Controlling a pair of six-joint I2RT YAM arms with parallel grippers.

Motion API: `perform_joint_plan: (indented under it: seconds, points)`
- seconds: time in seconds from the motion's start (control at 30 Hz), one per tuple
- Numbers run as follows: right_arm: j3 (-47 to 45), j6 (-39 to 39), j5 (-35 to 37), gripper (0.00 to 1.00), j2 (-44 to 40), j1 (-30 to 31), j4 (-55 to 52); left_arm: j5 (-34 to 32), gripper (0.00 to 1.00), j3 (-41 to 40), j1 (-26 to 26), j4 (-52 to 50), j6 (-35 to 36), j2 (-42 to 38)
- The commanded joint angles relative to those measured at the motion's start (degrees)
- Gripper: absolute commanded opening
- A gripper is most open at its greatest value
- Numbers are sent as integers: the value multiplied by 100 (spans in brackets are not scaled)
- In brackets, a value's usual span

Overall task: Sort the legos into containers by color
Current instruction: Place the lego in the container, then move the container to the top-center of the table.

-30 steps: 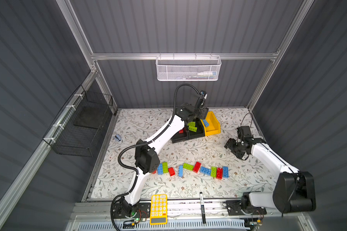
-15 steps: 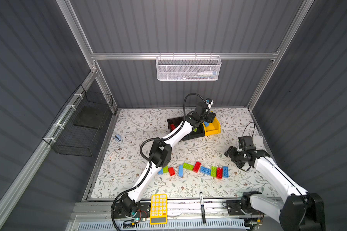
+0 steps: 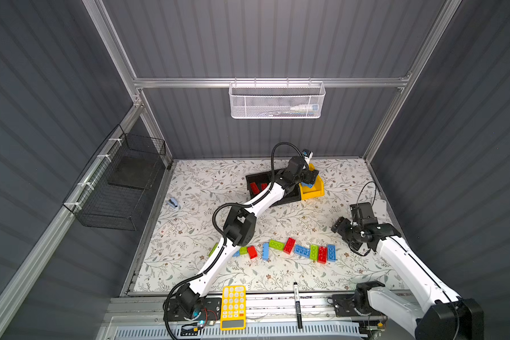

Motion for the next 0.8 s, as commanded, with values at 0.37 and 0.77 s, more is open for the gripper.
perform_joint_plan:
  seconds: [0.37, 0.77]
  points:
    - [3450, -1941, 282, 78, 3087, -360, -101, -463, 91, -2937, 358, 567, 215, -3059]
    - [6519, -3141, 79, 68, 6056, -114, -697, -1460, 90, -7052, 1349, 95, 203, -6912]
